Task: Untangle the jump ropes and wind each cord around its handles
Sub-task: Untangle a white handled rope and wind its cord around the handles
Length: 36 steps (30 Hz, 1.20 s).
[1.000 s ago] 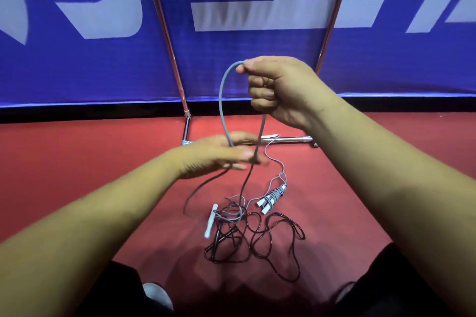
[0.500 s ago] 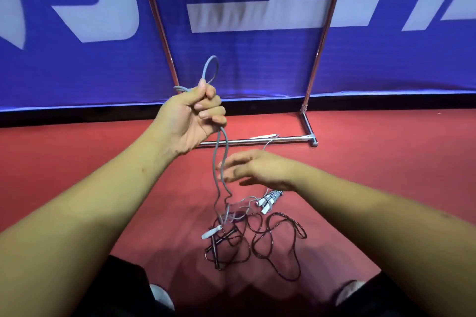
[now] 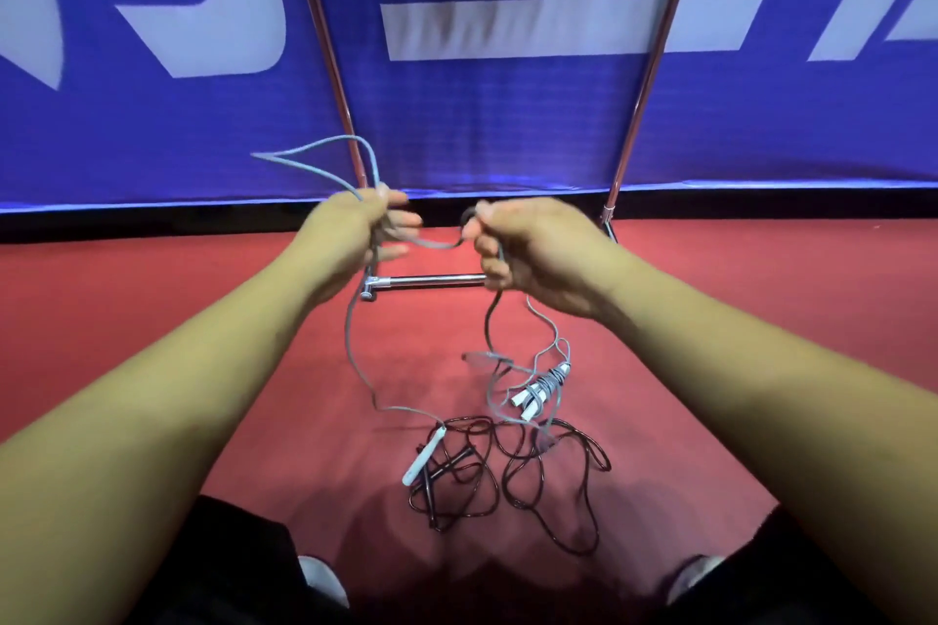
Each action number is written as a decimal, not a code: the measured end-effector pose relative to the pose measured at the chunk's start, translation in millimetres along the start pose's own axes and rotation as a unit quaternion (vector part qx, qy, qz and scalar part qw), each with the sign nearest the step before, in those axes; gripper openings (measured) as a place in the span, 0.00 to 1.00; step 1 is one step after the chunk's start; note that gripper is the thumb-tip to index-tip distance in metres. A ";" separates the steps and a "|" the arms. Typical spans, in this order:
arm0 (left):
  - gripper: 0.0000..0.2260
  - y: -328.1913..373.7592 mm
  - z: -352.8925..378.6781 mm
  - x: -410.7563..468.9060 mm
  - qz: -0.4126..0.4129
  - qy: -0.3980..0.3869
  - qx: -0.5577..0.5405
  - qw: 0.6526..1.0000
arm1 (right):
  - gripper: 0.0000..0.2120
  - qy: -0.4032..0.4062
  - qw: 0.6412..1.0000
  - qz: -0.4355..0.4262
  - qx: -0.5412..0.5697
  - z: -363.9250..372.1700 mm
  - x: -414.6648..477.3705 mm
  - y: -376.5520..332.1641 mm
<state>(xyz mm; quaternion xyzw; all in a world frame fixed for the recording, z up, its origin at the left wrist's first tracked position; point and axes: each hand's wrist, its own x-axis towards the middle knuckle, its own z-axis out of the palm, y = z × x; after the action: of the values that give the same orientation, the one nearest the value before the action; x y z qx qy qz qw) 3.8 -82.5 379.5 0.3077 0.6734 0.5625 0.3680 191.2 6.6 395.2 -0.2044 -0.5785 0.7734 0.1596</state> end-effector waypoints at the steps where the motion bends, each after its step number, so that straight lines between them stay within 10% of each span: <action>1: 0.15 -3.9 5.7 -6.3 -0.015 -0.051 -0.012 0.999 | 0.14 0.008 0.999 -0.013 0.052 1.0 1.1 -10.0; 8: 0.20 -29.4 62.6 -34.8 -0.005 -0.335 -0.007 0.942 | 0.13 0.056 0.961 -0.035 0.269 2.6 7.3 -45.4; 12: 0.15 -31.1 62.8 -34.9 0.036 -0.295 0.095 0.950 | 0.13 0.108 0.966 -0.050 0.232 -9.4 9.9 -47.2; 17: 0.14 -16.1 56.4 -31.6 -0.011 -0.179 -0.122 0.976 | 0.18 0.173 0.983 -0.002 0.053 -29.8 9.4 -23.4; 24: 0.14 9.4 42.6 -19.8 -0.015 -0.077 -0.260 0.962 | 0.17 -0.030 0.993 0.084 -0.073 -3.1 -9.2 31.7; 29: 0.14 14.2 26.5 -11.6 0.010 -0.001 -0.266 0.964 | 0.18 -0.065 0.935 0.062 -0.342 -21.1 -20.1 39.6; 36: 0.27 5.3 21.0 -13.0 -0.093 -0.023 -0.122 0.988 | 0.14 0.002 0.988 -0.034 -0.152 -18.6 -9.7 15.5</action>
<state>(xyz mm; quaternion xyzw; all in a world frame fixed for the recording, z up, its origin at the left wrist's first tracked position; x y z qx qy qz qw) 28.5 -81.2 384.6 0.2090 0.6166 0.5970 0.4687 208.7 13.0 377.0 -0.2081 -0.6957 0.6702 0.1536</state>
